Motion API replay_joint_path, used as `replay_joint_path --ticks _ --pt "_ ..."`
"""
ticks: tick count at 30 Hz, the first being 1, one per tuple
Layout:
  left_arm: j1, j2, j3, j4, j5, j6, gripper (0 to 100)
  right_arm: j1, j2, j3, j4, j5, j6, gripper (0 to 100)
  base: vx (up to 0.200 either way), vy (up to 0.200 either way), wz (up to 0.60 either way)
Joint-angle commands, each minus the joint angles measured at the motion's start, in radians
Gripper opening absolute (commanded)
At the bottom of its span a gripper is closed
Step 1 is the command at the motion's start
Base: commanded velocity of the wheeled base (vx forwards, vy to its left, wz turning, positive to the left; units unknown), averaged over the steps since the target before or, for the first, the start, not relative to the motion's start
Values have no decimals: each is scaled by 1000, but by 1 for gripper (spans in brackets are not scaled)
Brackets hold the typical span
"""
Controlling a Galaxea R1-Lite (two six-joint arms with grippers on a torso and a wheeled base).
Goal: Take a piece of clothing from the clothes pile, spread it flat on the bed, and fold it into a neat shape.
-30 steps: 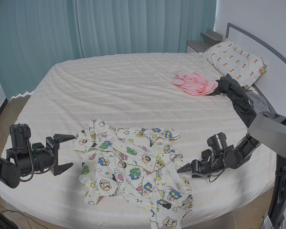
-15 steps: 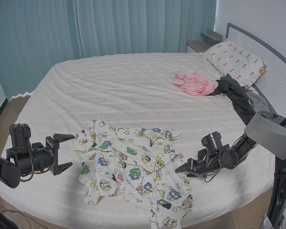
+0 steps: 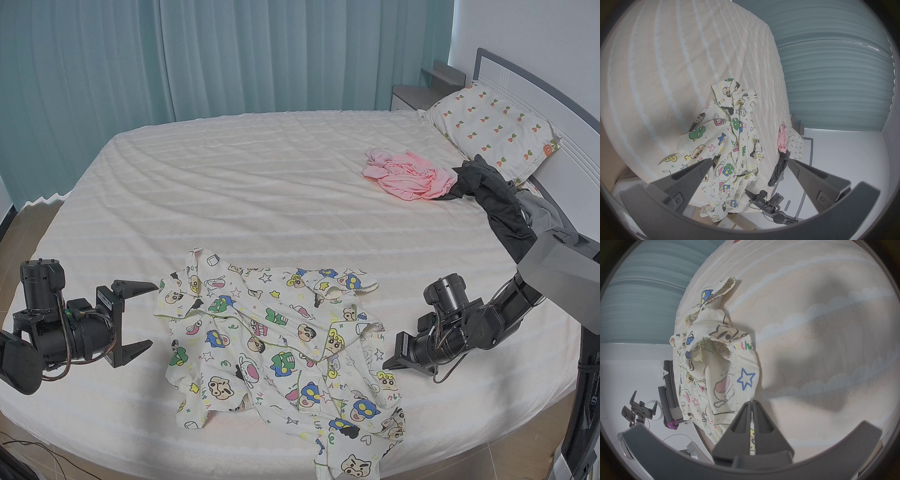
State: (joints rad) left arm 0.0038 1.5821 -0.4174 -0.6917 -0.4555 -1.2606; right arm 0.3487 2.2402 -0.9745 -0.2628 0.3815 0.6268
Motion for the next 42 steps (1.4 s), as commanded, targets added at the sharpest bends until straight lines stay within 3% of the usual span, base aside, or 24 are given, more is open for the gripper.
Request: replay_joint_path --ticks 1,8,26,42 --pt "1 1 0 0 0 0 100 -7 -22 5 -6 0 7 0 0 0 0" --pt "1 1 0 0 0 0 100 -71 -71 -6 -10 2 45 0 0 0 0" --pt "2 7 -3 0 21 0 100 -192 -68 11 -73 11 45 0 0 0 0" --pt "1 9 -4 0 29 1 100 -254 -33 -7 -89 -1 39 0 0 0 0"
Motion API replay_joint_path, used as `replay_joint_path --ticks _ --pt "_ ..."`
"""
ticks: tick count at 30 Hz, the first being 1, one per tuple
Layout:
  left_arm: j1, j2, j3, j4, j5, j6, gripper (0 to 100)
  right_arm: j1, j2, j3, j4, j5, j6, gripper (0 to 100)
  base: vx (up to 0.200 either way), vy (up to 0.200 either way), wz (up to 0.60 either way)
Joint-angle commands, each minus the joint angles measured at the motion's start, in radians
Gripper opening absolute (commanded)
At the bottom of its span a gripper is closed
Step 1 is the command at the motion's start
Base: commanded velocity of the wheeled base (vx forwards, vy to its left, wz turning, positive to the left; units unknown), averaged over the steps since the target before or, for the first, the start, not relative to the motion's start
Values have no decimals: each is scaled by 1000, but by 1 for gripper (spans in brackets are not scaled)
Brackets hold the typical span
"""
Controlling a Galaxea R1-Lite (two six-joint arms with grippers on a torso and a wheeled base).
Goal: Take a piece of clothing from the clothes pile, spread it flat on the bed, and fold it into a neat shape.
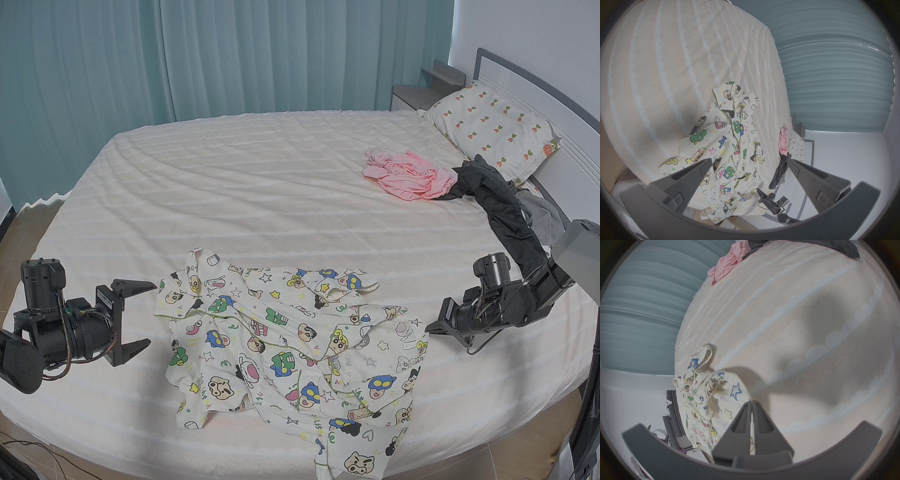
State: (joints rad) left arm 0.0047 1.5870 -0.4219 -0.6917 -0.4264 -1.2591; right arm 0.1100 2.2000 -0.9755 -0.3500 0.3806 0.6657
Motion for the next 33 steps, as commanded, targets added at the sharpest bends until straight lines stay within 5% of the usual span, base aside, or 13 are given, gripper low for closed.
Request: replay_joint_path --ticks 1,14,22,23,33 --pt "0 4 0 0 0 -2 100 -18 7 -6 -7 -2 0 0 0 0 0" --pt "0 4 -3 0 0 -2 100 -102 12 -6 -96 -8 5 0 0 0 0" --pt "0 4 -1 0 0 -2 100 -56 12 29 -126 12 -28 0 0 0 0" --pt "0 4 -1 0 0 0 100 -49 12 29 -136 18 -32 100 0 0 0" --pt "0 4 -1 0 0 -2 100 48 23 41 -221 26 -41 100 0 0 0"
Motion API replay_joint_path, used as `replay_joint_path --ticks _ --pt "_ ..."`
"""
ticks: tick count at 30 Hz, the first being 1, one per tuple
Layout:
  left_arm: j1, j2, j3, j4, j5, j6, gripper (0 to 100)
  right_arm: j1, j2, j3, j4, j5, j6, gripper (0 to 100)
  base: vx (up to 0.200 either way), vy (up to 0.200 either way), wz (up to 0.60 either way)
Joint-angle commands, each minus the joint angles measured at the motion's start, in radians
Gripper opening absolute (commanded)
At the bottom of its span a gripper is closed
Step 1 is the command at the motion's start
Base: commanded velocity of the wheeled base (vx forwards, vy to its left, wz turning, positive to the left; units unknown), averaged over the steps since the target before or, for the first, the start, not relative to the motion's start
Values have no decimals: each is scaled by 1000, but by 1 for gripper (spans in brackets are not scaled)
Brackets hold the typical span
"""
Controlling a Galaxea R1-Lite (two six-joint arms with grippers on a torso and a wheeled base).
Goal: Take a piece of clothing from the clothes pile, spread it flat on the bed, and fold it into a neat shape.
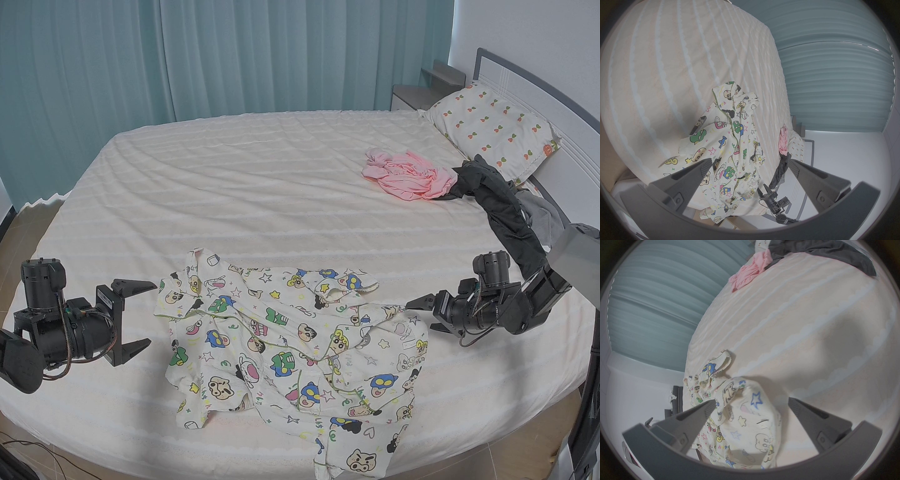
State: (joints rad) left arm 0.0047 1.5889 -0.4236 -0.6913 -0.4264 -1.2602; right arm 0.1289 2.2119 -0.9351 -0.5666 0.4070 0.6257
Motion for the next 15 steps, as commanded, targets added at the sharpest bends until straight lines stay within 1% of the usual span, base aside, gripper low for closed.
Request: replay_joint_path --ticks 1,5,13,14,15 --pt "0 2 0 -1 0 -1 100 35 15 -1 -4 -1 -6 100 0 0 0" --pt "0 2 0 -1 0 -1 100 60 43 -2 -3 -2 -38 100 0 0 0" --pt "0 3 0 -1 0 -1 100 77 61 -10 34 -1 -98 100 0 0 0" --pt "0 3 0 -1 0 -1 100 80 63 -17 53 -1 -104 0 0 0 0" --pt "-3 3 0 -1 0 -1 100 84 69 -30 76 1 -113 0 0 0 0"
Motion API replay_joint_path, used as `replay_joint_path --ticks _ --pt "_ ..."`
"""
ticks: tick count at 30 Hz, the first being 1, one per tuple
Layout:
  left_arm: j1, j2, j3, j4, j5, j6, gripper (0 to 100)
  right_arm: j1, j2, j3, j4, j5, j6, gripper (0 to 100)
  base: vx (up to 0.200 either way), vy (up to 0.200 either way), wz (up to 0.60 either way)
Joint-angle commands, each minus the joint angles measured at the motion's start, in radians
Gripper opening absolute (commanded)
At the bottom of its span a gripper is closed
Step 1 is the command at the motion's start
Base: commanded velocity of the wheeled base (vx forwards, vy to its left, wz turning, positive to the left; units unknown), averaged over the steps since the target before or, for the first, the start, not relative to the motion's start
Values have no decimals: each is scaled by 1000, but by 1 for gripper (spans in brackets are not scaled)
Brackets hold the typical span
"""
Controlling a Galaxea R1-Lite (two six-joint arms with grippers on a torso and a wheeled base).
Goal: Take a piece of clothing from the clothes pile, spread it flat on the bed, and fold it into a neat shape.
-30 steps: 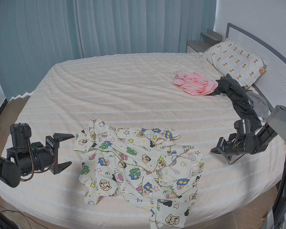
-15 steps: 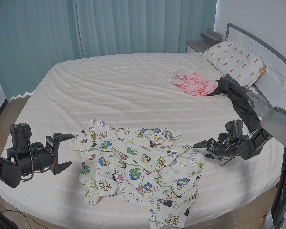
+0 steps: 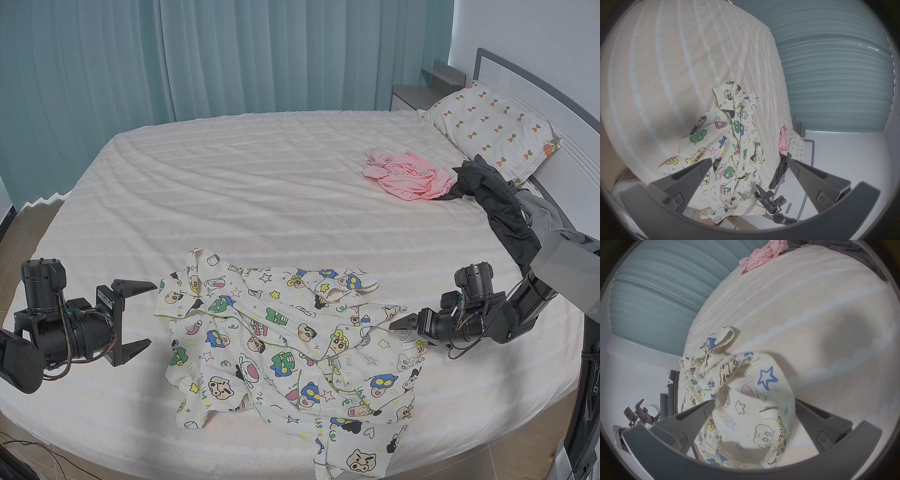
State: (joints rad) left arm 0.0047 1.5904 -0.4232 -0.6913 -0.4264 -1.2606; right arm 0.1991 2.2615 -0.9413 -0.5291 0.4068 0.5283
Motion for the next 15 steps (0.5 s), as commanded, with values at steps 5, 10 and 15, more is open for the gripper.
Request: replay_joint_path --ticks 5,10,15 --pt "-6 2 1 -1 0 0 100 40 21 -54 64 -3 -25 0 0 0 0" --pt "-8 2 4 -1 0 -2 100 28 10 -53 60 -11 -24 0 0 0 0" --pt "-17 2 4 -1 0 0 100 -24 -30 -44 54 -49 -22 0 0 0 0"
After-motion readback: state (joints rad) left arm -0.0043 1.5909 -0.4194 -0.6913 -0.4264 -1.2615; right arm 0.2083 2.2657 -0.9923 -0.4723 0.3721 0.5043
